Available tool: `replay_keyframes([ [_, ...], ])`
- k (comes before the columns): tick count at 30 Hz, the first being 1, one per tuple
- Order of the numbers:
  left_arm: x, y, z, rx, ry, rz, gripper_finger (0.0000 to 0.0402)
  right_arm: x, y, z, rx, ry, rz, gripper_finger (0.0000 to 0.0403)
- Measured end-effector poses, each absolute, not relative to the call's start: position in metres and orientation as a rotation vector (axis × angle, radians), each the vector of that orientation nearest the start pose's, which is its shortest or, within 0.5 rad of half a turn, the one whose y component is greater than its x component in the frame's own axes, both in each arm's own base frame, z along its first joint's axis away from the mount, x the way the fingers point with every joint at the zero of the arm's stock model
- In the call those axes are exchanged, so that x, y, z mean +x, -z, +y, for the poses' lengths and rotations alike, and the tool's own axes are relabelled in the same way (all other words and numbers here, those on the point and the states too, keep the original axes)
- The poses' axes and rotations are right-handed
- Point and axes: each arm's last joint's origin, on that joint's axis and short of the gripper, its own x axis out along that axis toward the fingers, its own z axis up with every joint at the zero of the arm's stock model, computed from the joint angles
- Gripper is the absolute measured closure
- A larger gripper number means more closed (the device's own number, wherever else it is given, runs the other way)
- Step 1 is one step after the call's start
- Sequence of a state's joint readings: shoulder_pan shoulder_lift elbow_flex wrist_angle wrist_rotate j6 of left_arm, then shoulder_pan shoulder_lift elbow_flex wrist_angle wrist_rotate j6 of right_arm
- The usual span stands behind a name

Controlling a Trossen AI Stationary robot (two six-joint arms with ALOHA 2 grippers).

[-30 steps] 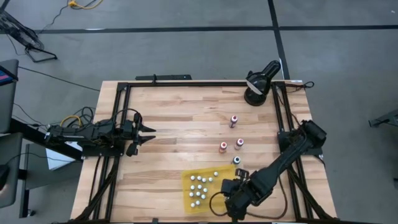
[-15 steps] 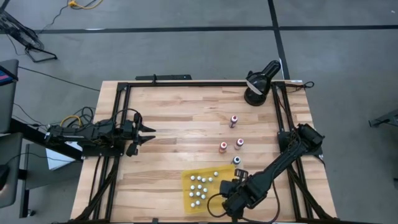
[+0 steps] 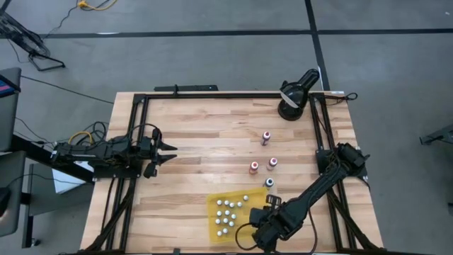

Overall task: Pick & Place food coloring
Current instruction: Put the big green food coloring bottle in the yellow bin, then put the big pink food coloring bottle in the yellow bin

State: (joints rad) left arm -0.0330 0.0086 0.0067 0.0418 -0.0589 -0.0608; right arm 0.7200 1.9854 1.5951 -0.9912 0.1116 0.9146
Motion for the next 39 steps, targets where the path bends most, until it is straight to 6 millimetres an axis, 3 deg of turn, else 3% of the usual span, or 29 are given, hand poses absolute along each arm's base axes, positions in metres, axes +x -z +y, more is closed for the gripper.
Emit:
replay_keyframes([
  [16,0.098,-0.169,-0.002,-0.063,-0.024,-0.041,0.0281,0.301,-0.212,0.255,0.191,0.098,1.357,0.0209],
  [30,0.098,-0.169,-0.002,-0.062,-0.024,-0.041,0.0281,0.302,-0.22,0.251,0.257,0.044,1.391,0.0207],
  [39,0.098,-0.169,-0.002,-0.063,-0.025,-0.041,0.0281,0.3,-0.234,0.238,0.26,0.065,1.393,0.0198],
])
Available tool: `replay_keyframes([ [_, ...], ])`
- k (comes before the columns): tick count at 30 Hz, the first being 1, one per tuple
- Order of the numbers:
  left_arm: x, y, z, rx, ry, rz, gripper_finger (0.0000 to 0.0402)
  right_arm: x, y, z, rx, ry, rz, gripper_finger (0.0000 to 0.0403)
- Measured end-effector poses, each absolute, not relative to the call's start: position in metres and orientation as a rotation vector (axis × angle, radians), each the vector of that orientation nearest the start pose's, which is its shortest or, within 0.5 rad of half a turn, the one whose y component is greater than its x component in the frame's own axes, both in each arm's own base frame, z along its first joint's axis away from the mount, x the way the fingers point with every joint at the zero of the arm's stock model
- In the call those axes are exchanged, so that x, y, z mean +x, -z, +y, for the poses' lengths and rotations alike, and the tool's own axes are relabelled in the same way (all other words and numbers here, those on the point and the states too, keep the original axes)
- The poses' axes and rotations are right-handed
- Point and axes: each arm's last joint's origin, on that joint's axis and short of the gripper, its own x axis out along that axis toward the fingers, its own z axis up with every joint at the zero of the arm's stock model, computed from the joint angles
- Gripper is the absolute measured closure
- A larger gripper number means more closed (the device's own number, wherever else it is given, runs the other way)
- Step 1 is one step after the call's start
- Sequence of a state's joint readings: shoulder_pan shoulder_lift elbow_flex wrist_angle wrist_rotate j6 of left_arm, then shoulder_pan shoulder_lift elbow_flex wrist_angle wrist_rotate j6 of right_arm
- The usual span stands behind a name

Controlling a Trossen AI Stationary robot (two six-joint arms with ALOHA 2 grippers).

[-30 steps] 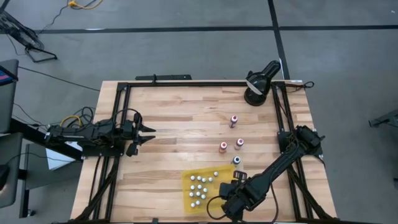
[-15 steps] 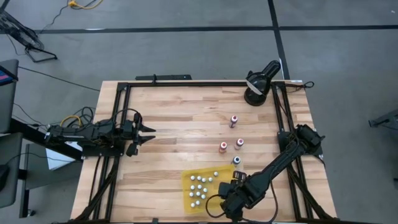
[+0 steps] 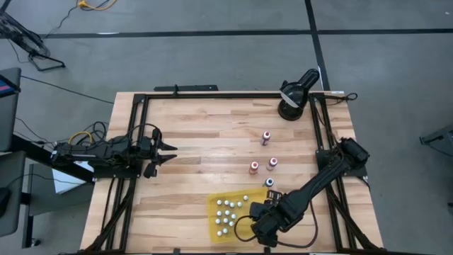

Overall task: Pick & Place food coloring
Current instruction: Put the big pink food coloring bottle in the yellow bin

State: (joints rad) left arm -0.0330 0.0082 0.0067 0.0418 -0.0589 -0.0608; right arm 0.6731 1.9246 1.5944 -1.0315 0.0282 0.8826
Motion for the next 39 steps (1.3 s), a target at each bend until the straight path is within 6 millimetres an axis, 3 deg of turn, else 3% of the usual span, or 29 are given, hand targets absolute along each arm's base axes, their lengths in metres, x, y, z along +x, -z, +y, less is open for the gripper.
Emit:
replay_keyframes([
  [10,0.098,-0.169,-0.002,-0.063,-0.025,-0.041,0.0281,0.279,-0.275,0.201,0.127,0.14,1.38,0.0181],
  [16,0.098,-0.169,-0.002,-0.062,-0.025,-0.041,0.0281,0.274,-0.295,0.185,0.17,0.15,1.347,0.0178],
  [22,0.098,-0.169,-0.002,-0.063,-0.025,-0.041,0.0281,0.271,-0.299,0.175,0.116,0.145,1.368,0.0179],
  [27,0.098,-0.169,-0.002,-0.062,-0.025,-0.041,0.0281,0.272,-0.301,0.157,-0.082,0.181,1.368,0.0179],
  [33,0.098,-0.169,-0.002,-0.063,-0.024,-0.041,0.0281,0.272,-0.297,0.152,-0.336,0.109,1.365,0.0179],
  [39,0.098,-0.169,-0.002,-0.063,-0.024,-0.041,0.0281,0.26,-0.293,0.14,-0.411,0.021,1.339,0.0178],
])
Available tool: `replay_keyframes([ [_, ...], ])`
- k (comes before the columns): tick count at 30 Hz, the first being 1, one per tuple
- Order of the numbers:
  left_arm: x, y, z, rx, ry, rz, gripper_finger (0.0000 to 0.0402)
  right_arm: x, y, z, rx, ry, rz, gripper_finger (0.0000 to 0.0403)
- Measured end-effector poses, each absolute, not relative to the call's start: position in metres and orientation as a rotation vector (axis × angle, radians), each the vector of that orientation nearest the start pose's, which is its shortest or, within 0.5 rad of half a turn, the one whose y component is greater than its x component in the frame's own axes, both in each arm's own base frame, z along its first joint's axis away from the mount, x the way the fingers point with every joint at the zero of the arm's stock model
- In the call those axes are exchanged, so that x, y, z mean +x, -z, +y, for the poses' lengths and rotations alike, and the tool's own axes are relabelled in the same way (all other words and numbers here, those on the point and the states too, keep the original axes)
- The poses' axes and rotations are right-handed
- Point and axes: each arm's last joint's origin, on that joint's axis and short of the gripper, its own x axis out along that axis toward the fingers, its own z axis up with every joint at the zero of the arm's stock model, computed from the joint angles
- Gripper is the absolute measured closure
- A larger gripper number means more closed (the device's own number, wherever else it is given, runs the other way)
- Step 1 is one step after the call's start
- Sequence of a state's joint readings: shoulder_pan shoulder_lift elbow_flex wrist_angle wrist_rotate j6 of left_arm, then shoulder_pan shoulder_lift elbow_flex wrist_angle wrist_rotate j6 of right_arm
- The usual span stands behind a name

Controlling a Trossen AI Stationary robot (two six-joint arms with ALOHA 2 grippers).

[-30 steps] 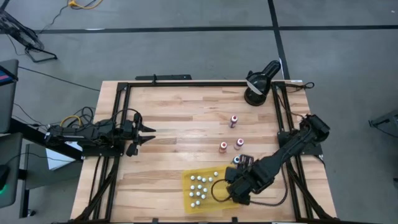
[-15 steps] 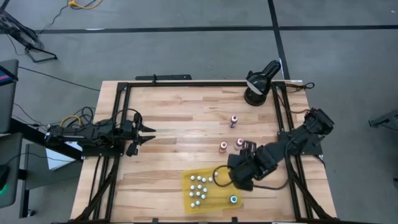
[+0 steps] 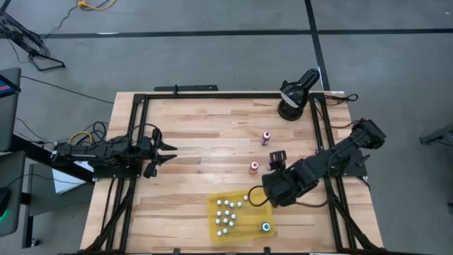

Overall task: Pick & Place food coloring
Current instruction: Put the big pink food coloring bottle in the yellow bin

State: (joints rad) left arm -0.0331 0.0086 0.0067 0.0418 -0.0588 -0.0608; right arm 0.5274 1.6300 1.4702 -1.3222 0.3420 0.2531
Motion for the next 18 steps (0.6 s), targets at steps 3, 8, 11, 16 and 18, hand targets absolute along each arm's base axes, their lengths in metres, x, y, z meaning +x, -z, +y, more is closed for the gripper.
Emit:
replay_keyframes([
  [3,0.098,-0.169,-0.002,-0.063,-0.025,-0.041,0.0281,0.25,-0.295,0.131,-0.381,0.02,1.302,0.0178],
  [8,0.098,-0.169,-0.002,-0.063,-0.025,-0.041,0.0281,0.241,-0.293,0.113,-0.335,0.034,1.314,0.0178],
  [11,0.098,-0.169,-0.002,-0.063,-0.024,-0.041,0.0281,0.238,-0.289,0.096,-0.307,0.066,1.331,0.0178],
  [16,0.098,-0.169,-0.002,-0.063,-0.024,-0.041,0.0281,0.245,-0.281,0.075,-0.242,0.109,1.3,0.0178],
  [18,0.098,-0.169,-0.002,-0.063,-0.025,-0.041,0.0281,0.247,-0.276,0.067,-0.24,0.113,1.314,0.0178],
])
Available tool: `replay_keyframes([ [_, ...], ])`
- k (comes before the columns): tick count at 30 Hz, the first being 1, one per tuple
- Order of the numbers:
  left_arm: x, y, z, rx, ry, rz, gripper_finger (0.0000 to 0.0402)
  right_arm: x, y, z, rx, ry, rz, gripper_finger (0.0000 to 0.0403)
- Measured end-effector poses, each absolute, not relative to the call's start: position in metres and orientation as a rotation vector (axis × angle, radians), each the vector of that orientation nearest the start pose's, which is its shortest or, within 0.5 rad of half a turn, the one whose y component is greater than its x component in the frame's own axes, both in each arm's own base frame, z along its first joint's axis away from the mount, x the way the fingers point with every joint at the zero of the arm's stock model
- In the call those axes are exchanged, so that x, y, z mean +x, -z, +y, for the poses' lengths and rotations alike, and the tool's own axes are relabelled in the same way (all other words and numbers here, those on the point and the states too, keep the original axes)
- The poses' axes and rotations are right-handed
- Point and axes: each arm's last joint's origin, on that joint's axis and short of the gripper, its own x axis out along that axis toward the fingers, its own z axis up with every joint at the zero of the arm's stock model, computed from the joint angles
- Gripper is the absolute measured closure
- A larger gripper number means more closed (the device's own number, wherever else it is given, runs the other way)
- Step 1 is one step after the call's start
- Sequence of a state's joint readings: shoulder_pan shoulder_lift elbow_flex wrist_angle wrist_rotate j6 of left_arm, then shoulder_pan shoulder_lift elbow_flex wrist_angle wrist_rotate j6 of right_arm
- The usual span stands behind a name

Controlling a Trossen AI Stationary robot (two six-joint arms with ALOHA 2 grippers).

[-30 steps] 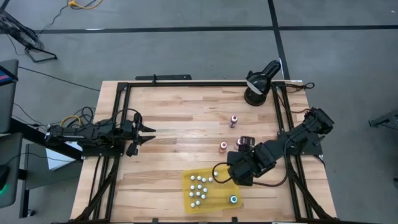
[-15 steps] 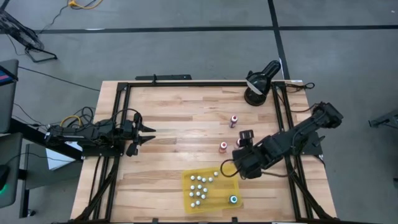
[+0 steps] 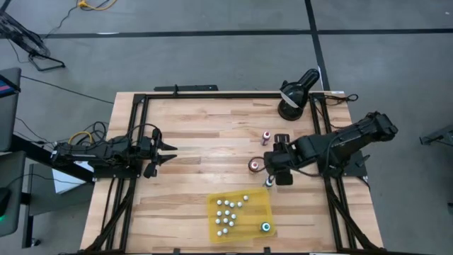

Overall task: Pick & Place food coloring
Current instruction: Put the big pink food coloring bottle in the yellow bin

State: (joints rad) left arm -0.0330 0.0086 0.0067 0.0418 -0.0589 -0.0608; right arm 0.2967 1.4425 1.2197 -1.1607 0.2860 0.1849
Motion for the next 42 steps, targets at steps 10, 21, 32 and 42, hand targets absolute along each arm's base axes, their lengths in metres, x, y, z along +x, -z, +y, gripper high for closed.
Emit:
replay_keyframes([
  [10,0.098,-0.169,-0.002,-0.063,-0.024,-0.041,0.0281,0.255,-0.256,0.043,-0.121,0.105,1.331,0.0179],
  [21,0.098,-0.169,-0.002,-0.063,-0.024,-0.041,0.0281,0.256,-0.251,0.037,-0.086,0.1,1.355,0.0179],
  [32,0.098,-0.169,-0.002,-0.062,-0.025,-0.041,0.0281,0.26,-0.225,0.037,-0.046,0.082,1.399,0.0179],
  [42,0.098,-0.169,-0.002,-0.063,-0.025,-0.041,0.0281,0.253,-0.203,0.029,-0.01,0.121,1.426,0.0186],
])
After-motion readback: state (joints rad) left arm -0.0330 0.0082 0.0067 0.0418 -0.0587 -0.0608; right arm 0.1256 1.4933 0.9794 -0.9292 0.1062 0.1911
